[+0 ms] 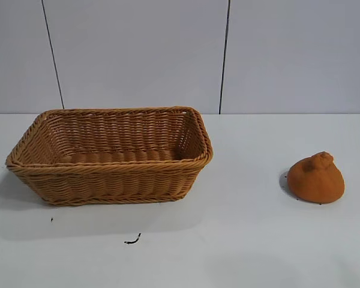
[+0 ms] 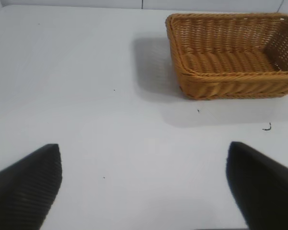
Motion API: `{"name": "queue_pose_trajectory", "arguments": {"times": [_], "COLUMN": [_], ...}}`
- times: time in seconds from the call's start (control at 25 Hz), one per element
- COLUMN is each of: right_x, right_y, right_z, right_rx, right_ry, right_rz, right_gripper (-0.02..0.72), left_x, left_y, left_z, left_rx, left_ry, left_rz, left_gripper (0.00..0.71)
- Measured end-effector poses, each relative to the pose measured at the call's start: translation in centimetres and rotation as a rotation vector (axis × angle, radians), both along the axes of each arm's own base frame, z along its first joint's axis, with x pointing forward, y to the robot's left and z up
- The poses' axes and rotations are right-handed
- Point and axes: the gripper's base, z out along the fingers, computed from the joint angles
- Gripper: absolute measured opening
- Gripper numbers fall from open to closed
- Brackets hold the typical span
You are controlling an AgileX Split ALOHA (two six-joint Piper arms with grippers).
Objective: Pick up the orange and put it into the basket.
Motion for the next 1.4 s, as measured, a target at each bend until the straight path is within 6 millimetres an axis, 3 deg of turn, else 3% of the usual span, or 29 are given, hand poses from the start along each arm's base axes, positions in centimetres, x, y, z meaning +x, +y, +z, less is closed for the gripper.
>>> {"name": "queue_pose_trajectory", "arguments": {"times": [0.44, 0.56, 0.76, 0.96, 1.2, 1.4], "right_x": [0.2, 2.5, 8.4, 16.0, 26.4, 32.8], "right_y": [0.0, 0.0, 0.4, 1.3, 2.5, 2.9], "right_z": [0.6, 3.2, 6.8, 8.2, 6.7, 3.8], "right_rx": [-0.011, -0.02, -0.018, 0.035, 0.09, 0.094], "right_ry": [0.004, 0.076, 0.234, 0.398, 0.581, 0.699], "right_rz": [-0.001, -0.004, 0.002, 0.025, 0.063, 0.062], "right_gripper": [0.674, 0.674, 0.674, 0.674, 0.674, 0.674], "left_x": [0.0, 0.0, 0.0, 0.0, 0.0, 0.0], "left_y": [0.0, 0.0, 0.0, 0.0, 0.0, 0.0], "left_z": [0.0, 0.0, 0.0, 0.0, 0.0, 0.0], "left_rx": [0.0, 0.0, 0.0, 0.0, 0.0, 0.0], "left_ry": [0.0, 0.0, 0.0, 0.0, 0.0, 0.0], "left_rz": [0.0, 0.0, 0.0, 0.0, 0.0, 0.0], "left_gripper": [0.666, 0.666, 0.666, 0.666, 0.666, 0.666]}}
